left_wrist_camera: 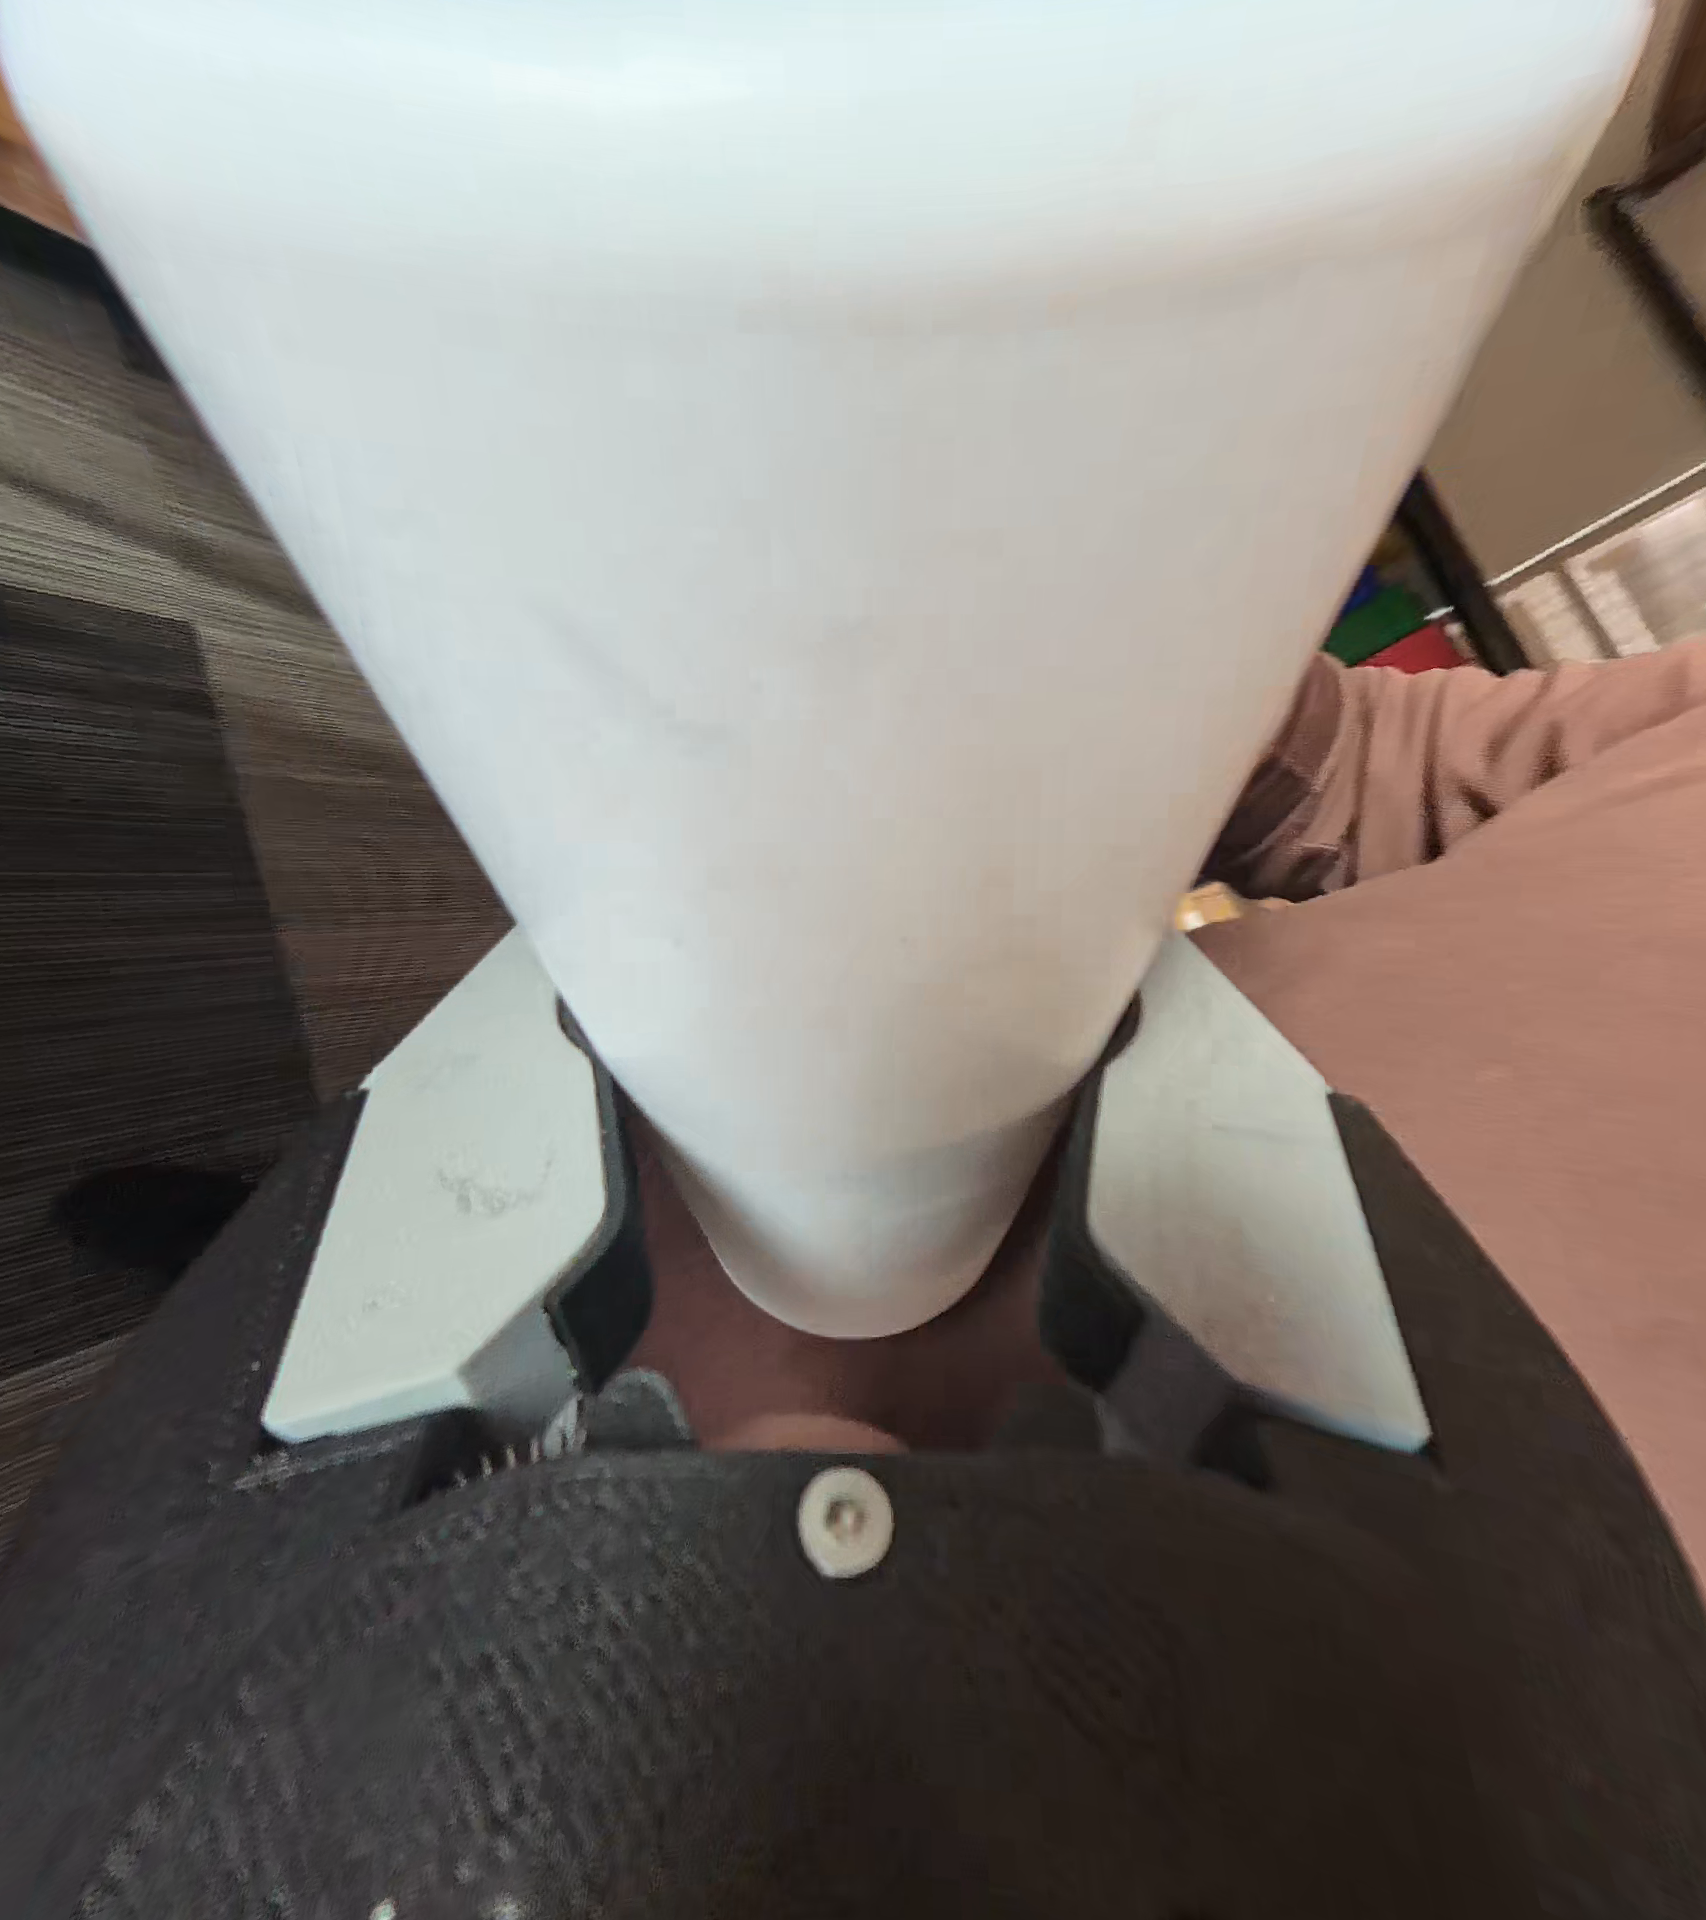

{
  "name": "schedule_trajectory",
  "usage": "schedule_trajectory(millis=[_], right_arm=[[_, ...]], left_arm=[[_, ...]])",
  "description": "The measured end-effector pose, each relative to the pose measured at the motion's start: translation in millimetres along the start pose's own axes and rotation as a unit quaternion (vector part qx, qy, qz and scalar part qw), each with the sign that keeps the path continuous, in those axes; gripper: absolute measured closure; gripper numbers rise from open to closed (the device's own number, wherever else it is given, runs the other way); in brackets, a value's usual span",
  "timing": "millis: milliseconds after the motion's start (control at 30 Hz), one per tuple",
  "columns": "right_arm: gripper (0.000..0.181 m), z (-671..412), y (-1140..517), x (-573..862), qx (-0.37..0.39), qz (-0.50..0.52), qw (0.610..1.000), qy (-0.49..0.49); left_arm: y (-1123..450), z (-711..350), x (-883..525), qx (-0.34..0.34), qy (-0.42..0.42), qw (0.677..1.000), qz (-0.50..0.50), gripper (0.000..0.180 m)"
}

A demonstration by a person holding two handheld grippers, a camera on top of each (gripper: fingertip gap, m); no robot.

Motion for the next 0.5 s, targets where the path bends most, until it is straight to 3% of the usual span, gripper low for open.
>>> schedule_trajectory(millis=[67,167,300,367,467,500], right_arm=[[0.135,-16,10,3,-0.003,0.017,0.999,0.037],[0.179,-43,20,12,-0.005,0.058,0.996,0.062],[0.181,-64,13,12,-0.005,0.084,0.993,0.078],[0.181,-55,-2,8,-0.051,0.070,0.993,0.085],[0.181,-24,-21,-3,-0.184,-0.004,0.980,0.076],[0.181,-23,-23,-2,-0.176,0.001,0.981,0.079]], left_arm=[[-1,4,3,-0.005,0.023,0.999,0.043,0.083],[-6,10,7,-0.031,0.018,0.998,0.053,0.083],[-14,12,9,-0.053,0.007,0.997,0.047,0.083],[-17,13,9,-0.058,0.004,0.997,0.043,0.083],[-18,17,8,-0.076,0.009,0.997,0.031,0.083],[-18,17,8,-0.066,0.002,0.997,0.031,0.083]])
Point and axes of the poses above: each gripper's, where its closed fingertips meet, y back along the fingers, z out of its underside, x = y × z across the jaws, the point moved 8 cm from there along y, back along the fingers, and after that the axes turned 9 degrees about z, right-handed, at the moved point
